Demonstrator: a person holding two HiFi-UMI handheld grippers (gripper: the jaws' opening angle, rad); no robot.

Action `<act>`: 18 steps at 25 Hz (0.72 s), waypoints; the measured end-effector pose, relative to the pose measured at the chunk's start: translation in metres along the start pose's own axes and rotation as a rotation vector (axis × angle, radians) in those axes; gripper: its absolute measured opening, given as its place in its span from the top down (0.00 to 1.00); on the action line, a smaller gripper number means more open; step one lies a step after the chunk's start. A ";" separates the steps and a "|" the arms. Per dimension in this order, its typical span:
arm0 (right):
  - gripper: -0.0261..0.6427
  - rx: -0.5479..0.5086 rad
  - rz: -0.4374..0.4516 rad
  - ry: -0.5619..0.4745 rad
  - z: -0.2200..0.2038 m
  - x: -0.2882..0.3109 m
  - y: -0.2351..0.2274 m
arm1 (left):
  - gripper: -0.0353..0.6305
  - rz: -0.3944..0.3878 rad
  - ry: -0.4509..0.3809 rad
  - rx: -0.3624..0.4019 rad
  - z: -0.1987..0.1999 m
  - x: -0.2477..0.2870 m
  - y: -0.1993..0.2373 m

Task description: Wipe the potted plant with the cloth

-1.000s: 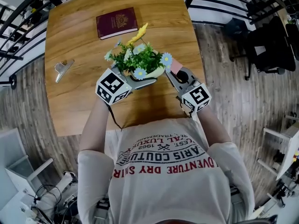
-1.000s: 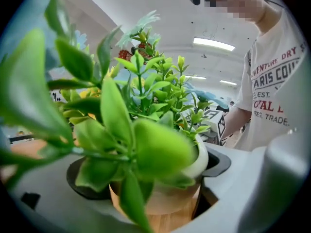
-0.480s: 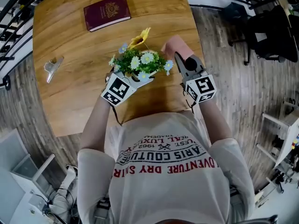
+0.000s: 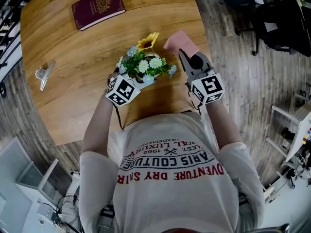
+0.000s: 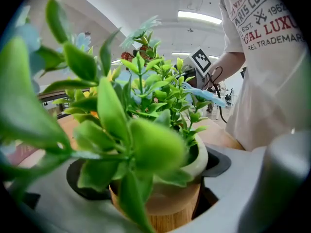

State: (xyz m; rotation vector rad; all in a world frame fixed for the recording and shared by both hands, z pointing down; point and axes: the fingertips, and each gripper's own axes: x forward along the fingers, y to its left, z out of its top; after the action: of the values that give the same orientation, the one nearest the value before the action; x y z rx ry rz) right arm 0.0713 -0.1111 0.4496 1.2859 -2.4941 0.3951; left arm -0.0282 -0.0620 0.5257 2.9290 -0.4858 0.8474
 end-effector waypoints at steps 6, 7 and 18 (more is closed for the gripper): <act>0.91 0.009 -0.006 0.029 -0.011 0.001 -0.001 | 0.11 -0.044 0.007 -0.004 -0.016 0.008 -0.007; 0.91 0.010 -0.004 0.032 -0.011 0.002 0.000 | 0.11 -0.043 0.001 -0.006 -0.017 0.008 -0.008; 0.91 0.009 0.025 0.035 -0.007 0.010 0.015 | 0.11 -0.038 0.023 -0.056 -0.037 -0.005 -0.010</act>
State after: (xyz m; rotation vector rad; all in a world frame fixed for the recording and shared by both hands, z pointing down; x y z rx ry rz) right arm 0.0548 -0.1074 0.4583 1.2413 -2.4847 0.4310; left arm -0.0479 -0.0460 0.5545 2.8650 -0.4433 0.8485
